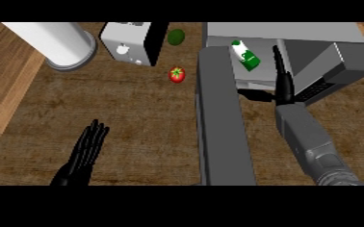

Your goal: Pick up the milk, place it into the microwave and close the microwave

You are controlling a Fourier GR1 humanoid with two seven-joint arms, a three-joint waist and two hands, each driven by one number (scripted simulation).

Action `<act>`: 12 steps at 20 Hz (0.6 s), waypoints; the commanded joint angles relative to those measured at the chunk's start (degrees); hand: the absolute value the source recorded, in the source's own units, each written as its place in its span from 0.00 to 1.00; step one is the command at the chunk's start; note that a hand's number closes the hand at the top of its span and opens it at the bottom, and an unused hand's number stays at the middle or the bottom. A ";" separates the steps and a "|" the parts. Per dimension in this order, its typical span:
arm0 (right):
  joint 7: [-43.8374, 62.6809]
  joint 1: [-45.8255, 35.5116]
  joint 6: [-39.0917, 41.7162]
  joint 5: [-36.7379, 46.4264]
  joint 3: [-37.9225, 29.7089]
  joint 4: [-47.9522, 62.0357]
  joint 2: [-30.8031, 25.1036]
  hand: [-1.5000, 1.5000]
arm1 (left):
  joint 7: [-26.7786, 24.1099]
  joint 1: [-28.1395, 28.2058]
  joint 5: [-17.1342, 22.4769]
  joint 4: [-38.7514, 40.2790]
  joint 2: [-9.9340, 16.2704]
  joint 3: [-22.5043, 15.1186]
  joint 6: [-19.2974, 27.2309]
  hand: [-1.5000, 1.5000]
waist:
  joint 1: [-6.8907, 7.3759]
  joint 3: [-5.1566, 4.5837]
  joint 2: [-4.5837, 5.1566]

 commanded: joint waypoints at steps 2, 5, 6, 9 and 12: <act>-1.19 0.39 5.48 -1.51 -1.22 0.01 -0.57 0.00 | 0.62 -3.88 1.78 3.48 0.55 2.48 -1.99 0.00 | -1.00 -0.08 -0.40; -6.78 6.48 14.42 -2.52 -1.40 -0.41 -0.73 0.00 | 2.23 -3.13 -1.23 1.97 -1.40 -0.41 0.66 0.00 | -2.12 -0.10 -0.86; -8.32 7.21 11.81 -2.29 -1.42 0.30 1.61 0.00 | 2.96 -3.65 -1.52 0.03 -1.62 -1.18 0.77 0.00 | -1.17 -0.02 -0.47; -7.90 7.81 17.49 -3.61 -2.06 -0.27 0.76 0.00 | 5.09 -2.14 -0.14 -2.21 -1.42 -1.25 0.13 0.00 | -1.60 -0.08 -0.86; -9.26 11.02 16.02 -2.93 -0.38 -2.00 3.08 0.00 | 1.49 -3.87 -2.33 3.38 -3.25 -1.19 0.55 0.00 | -2.54 -0.18 -1.20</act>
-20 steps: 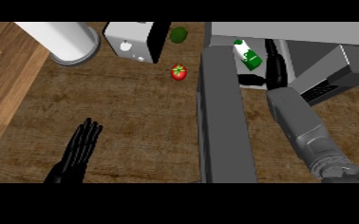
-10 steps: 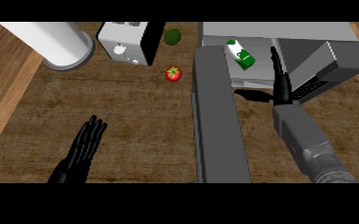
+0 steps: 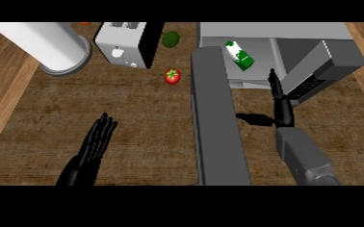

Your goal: Pick up the milk, place it into the microwave and close the microwave

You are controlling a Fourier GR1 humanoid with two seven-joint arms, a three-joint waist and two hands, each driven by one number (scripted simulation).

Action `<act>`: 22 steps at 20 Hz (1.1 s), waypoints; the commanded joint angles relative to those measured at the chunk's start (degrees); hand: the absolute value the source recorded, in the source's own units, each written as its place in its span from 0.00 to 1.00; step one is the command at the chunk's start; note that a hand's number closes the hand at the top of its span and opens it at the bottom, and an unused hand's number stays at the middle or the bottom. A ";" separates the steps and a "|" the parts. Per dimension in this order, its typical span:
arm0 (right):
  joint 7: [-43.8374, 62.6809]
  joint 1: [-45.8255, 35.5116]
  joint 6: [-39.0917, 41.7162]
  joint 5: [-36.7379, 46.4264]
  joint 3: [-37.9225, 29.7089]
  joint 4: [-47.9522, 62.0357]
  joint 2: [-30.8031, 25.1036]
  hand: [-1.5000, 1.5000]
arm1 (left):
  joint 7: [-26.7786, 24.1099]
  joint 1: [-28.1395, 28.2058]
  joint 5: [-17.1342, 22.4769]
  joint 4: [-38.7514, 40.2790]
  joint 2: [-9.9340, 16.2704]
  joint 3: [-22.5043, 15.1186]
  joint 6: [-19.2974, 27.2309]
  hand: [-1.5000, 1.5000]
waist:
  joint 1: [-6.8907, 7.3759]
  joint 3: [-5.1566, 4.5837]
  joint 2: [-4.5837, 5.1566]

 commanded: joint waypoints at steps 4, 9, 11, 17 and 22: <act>-7.46 8.54 11.96 -2.30 0.15 -2.98 1.47 0.00 | 2.71 0.17 -1.06 -2.00 -1.73 -2.32 0.69 0.00 | -1.53 -0.09 -0.65; -9.45 12.32 21.71 -5.08 -0.70 -6.38 0.23 0.00 | 0.41 -1.72 3.21 3.35 0.98 -0.68 -6.44 0.00 | -2.14 -0.16 -0.72; -11.07 16.38 24.56 -5.02 0.24 -7.79 0.43 0.00 | 5.03 -2.29 -1.94 1.66 0.74 -4.58 -4.00 1.00 | -2.52 -0.14 -0.87; -6.61 21.96 27.88 -7.65 2.28 -19.42 1.52 0.00 | 5.57 -6.86 -7.86 7.75 -0.83 -5.68 -1.51 1.00 | -3.56 -0.27 -1.18; -5.23 29.51 27.87 -8.93 4.25 -28.76 1.30 0.00 | 6.03 -8.43 -16.32 9.17 1.18 -11.41 -2.17 1.00 | -3.68 -0.25 -1.20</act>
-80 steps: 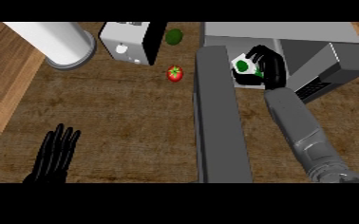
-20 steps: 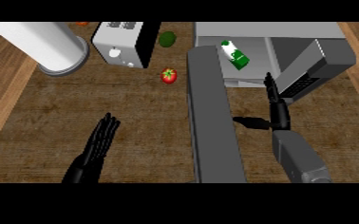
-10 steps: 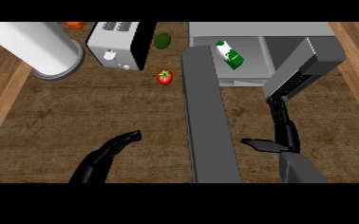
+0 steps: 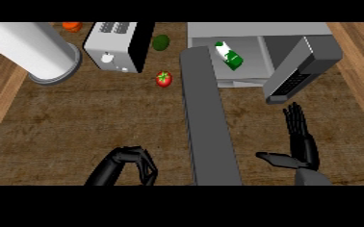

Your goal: Pick up the milk, place it into the microwave and close the microwave

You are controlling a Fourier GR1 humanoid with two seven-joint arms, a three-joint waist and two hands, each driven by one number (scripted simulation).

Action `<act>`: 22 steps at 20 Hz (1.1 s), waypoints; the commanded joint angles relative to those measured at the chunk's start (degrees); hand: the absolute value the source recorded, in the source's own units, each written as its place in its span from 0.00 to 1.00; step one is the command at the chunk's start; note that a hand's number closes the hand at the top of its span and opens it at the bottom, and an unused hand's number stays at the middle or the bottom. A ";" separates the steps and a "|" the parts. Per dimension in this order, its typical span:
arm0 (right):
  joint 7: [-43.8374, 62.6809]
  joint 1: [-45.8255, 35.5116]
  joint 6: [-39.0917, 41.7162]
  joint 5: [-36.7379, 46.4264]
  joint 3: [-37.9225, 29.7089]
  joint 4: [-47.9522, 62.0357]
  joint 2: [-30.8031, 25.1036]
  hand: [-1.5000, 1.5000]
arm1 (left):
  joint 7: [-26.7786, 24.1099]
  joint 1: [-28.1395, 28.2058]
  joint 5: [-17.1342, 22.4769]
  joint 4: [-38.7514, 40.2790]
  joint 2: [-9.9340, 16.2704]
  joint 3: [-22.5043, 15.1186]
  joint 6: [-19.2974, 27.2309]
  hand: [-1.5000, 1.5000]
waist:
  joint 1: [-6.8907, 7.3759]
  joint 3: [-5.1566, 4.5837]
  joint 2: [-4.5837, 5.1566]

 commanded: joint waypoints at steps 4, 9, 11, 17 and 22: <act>1.21 10.83 9.13 -3.82 2.55 -15.89 -1.54 0.00 | 0.34 -4.25 -9.08 6.14 -0.11 -6.98 -1.10 1.00 | -0.30 -0.04 0.05; 8.82 19.57 9.56 -8.72 3.91 -32.31 -0.77 0.00 | 1.89 -11.94 -8.73 15.23 -7.06 -8.06 -2.60 1.00 | -0.34 -0.05 0.29; 11.38 23.41 11.54 -10.55 3.88 -37.21 -2.64 0.00 | 0.46 -9.49 -12.40 16.98 -10.34 -12.56 0.42 1.00 | 0.17 -0.01 0.30; 16.24 29.86 14.40 -15.15 4.34 -49.55 -3.97 0.00 | 2.41 -21.51 -4.16 28.02 -11.48 -22.64 12.51 1.00 | -0.79 -0.03 0.55; 19.93 30.92 17.33 -19.26 4.67 -55.76 -5.55 0.00 | 1.79 -30.10 6.99 34.03 -11.54 -29.39 18.68 1.00 | -2.39 -0.09 0.96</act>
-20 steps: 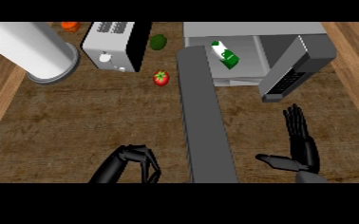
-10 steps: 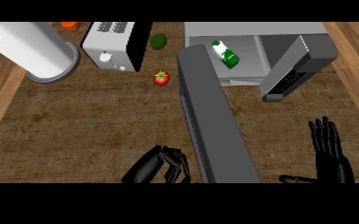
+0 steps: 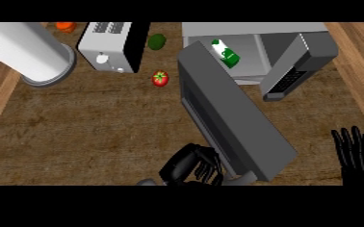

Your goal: Pick up the milk, place it into the microwave and close the microwave

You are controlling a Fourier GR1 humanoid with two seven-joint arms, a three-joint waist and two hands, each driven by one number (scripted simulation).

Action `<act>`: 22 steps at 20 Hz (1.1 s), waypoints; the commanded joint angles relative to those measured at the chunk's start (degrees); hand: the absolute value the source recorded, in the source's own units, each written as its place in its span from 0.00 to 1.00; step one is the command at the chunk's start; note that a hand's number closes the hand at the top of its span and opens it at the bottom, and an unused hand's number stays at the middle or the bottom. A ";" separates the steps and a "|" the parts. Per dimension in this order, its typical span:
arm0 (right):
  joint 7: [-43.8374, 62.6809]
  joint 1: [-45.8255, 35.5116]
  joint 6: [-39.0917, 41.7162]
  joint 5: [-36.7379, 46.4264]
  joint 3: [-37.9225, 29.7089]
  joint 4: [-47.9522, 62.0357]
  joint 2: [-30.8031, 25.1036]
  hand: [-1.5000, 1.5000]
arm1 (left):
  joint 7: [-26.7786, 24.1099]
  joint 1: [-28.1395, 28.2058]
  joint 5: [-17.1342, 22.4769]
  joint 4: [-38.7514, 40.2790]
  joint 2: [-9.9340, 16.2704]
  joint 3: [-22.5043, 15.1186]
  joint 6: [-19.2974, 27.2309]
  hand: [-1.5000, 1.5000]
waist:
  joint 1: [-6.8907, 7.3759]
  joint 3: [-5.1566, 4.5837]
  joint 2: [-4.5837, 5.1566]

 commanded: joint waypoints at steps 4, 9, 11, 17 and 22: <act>4.73 1.36 2.77 -3.25 1.68 -9.34 -1.53 0.00 | 6.38 -13.45 9.83 2.74 -0.66 -9.31 10.30 1.00 | -3.03 -0.09 0.46; 6.73 1.78 4.13 -3.43 3.24 -13.09 -2.80 0.00 | 5.14 -17.56 15.10 5.98 -0.65 -9.61 13.61 1.00 | -6.13 -0.22 1.19; 7.21 1.62 4.54 -4.09 3.18 -13.99 -3.28 0.00 | 5.27 -20.11 16.00 6.93 -0.66 -8.44 15.88 1.00 | -7.51 -0.25 1.45; 7.67 -0.65 4.15 -4.86 2.01 -15.47 -4.46 0.00 | -2.80 -21.40 23.74 2.89 -0.67 -3.24 22.32 0.00 | -9.85 -0.55 2.37; 9.06 -0.99 5.89 -8.53 1.58 -16.74 -5.30 0.00 | -5.54 -24.67 27.39 5.46 -0.68 -1.88 24.27 0.00 | -12.76 -0.43 3.10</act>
